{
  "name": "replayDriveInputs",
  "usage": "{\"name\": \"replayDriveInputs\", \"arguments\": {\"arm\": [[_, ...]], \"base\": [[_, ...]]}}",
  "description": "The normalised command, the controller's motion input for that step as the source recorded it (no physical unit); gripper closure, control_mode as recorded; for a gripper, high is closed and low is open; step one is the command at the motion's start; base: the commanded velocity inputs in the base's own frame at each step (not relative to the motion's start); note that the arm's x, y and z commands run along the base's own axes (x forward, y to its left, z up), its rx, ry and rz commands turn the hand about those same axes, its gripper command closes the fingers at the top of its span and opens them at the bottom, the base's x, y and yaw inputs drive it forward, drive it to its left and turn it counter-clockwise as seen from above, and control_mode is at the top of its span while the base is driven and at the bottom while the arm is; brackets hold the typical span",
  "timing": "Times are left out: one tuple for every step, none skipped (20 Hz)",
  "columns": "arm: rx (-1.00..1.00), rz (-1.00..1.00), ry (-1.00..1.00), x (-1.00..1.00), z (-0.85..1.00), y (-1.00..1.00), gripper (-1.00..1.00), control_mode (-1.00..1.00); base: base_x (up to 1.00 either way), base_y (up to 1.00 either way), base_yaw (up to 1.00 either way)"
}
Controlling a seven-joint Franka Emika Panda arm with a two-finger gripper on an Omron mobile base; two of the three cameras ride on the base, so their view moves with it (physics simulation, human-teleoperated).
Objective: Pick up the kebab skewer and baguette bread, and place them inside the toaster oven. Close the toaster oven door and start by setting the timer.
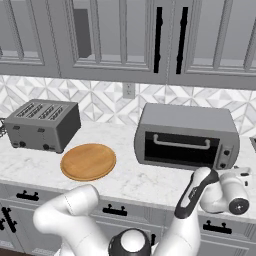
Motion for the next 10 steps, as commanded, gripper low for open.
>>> {"name": "replayDriveInputs", "arguments": {"arm": [[0.01, 0.00, 0.00, 0.18, -0.12, 0.00, -1.00, -1.00], [0.01, 0.00, 0.00, 0.15, -0.11, 0.00, -1.00, -1.00], [0.01, 0.00, 0.00, 0.15, -0.08, 0.00, -1.00, -1.00], [0.00, 0.00, 0.00, 0.19, -0.02, 0.00, -1.00, -1.00], [0.01, 0.00, 0.00, 0.17, 0.00, -0.04, -1.00, -1.00], [0.00, 0.00, 0.00, 0.09, -0.01, -0.09, -1.00, -1.00], [0.00, 0.00, 0.00, 0.02, -0.02, -0.16, -1.00, -1.00], [0.00, 0.01, 0.00, 0.00, -0.05, -0.20, -1.00, -1.00], [0.01, 0.01, 0.00, 0.00, -0.04, -0.25, -1.00, -1.00], [0.00, 0.01, 0.00, 0.00, -0.03, -0.26, -1.00, -1.00]], "base": [[0.00, 0.00, 0.00], [0.00, 0.00, 0.00], [0.00, 0.00, 0.00], [0.00, 0.00, 0.00], [0.00, 0.00, 0.00], [0.00, 0.00, 0.00], [0.00, 0.00, 0.00], [0.00, 0.00, 0.00], [0.00, 0.00, 0.00], [0.00, 0.00, 0.00]]}}
